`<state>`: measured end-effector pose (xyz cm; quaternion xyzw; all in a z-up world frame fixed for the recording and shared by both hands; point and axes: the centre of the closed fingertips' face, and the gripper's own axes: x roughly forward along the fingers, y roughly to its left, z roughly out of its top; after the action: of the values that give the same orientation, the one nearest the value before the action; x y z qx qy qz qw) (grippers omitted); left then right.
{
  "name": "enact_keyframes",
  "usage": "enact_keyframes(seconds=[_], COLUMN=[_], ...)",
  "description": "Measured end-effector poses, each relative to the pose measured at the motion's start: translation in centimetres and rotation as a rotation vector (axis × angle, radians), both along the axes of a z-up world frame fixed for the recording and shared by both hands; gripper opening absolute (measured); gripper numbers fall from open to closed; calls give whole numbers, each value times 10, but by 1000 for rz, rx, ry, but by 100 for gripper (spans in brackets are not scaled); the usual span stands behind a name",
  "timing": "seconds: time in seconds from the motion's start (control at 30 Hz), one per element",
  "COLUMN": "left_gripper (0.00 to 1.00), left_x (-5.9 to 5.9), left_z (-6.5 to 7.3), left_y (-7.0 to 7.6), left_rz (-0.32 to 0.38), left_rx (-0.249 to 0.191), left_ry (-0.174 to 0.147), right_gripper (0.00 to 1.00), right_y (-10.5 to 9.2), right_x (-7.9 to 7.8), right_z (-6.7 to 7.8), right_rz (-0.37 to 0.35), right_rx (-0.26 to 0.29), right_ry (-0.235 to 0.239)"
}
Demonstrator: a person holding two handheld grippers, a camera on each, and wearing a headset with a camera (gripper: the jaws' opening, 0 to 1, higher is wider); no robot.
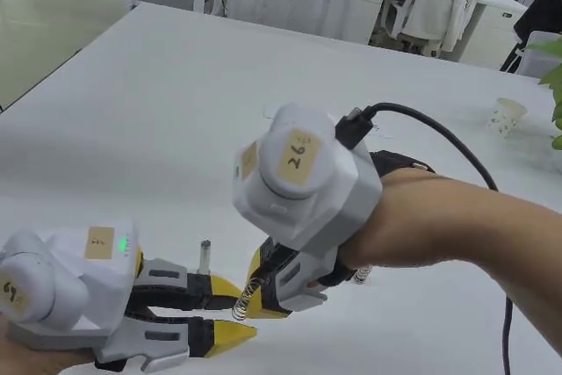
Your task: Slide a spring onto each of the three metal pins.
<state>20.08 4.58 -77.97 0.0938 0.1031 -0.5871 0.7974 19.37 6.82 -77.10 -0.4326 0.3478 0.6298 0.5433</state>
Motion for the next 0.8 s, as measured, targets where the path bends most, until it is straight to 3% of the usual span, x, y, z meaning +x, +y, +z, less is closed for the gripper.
enact_keyframes(seconds=[0.43, 0.8], left_gripper=[25, 35], left_x=[0, 4], left_z=[-5, -6], left_y=[6, 26], left_rz=[38, 111], left_rx=[-13, -28], left_ry=[32, 61], right_gripper=[9, 9], right_y=[-6, -12], right_x=[5, 11], right_z=[-1, 2], right_rz=[-16, -37], right_rx=[-14, -14], right_ry=[-10, -19])
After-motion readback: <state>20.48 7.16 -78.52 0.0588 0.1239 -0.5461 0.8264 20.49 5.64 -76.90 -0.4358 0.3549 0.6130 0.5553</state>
